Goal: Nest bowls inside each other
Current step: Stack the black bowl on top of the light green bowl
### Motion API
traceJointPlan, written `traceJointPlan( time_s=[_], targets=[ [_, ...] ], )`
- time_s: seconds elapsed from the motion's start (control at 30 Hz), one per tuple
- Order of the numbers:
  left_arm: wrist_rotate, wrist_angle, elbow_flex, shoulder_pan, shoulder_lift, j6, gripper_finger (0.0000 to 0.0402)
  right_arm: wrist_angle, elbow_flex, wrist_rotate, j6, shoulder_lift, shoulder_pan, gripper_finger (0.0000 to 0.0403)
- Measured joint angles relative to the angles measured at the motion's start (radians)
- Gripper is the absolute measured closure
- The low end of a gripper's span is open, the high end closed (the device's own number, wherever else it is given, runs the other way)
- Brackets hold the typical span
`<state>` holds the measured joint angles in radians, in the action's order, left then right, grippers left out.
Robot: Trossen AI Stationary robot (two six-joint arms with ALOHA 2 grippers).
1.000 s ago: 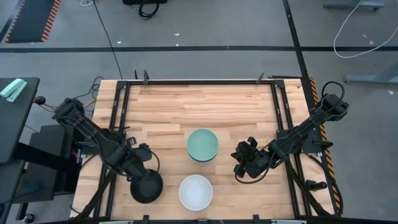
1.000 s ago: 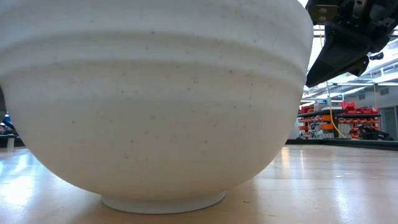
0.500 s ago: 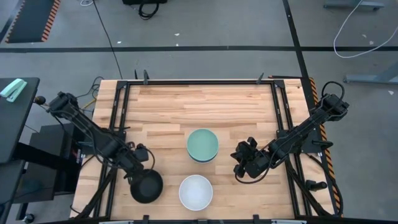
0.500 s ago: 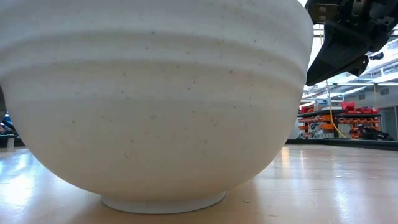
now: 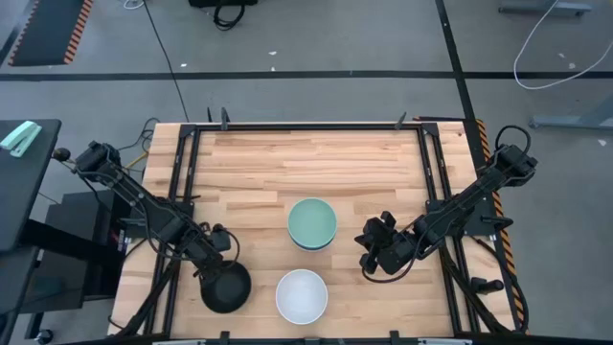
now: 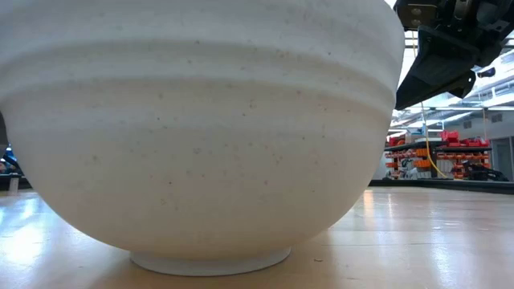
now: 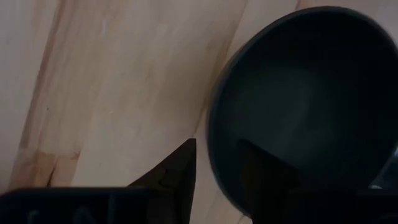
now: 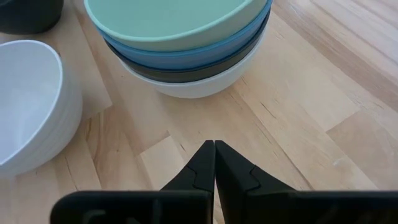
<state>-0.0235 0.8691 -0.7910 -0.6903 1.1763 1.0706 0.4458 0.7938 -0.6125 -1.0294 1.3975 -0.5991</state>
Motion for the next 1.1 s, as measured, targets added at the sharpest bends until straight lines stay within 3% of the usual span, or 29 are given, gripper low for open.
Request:
traceJointPlan(
  time_s=[0.47,0.73,1.1],
  targets=[
    [-0.056,0.033,0.005,0.008,0.002,0.014,0.0274,0.000,0.000,0.000,0.000,0.000,0.000,0.0387],
    [0.004,-0.056,0.101,0.015,0.003,0.020,0.0262,0.000,0.000,0.000,0.000,0.000,0.000,0.0387],
    [0.117,-0.087,0.108,0.055,-0.009,0.018,0.0257,0.000,0.000,0.000,0.000,0.000,0.000,0.0388]
  ],
)
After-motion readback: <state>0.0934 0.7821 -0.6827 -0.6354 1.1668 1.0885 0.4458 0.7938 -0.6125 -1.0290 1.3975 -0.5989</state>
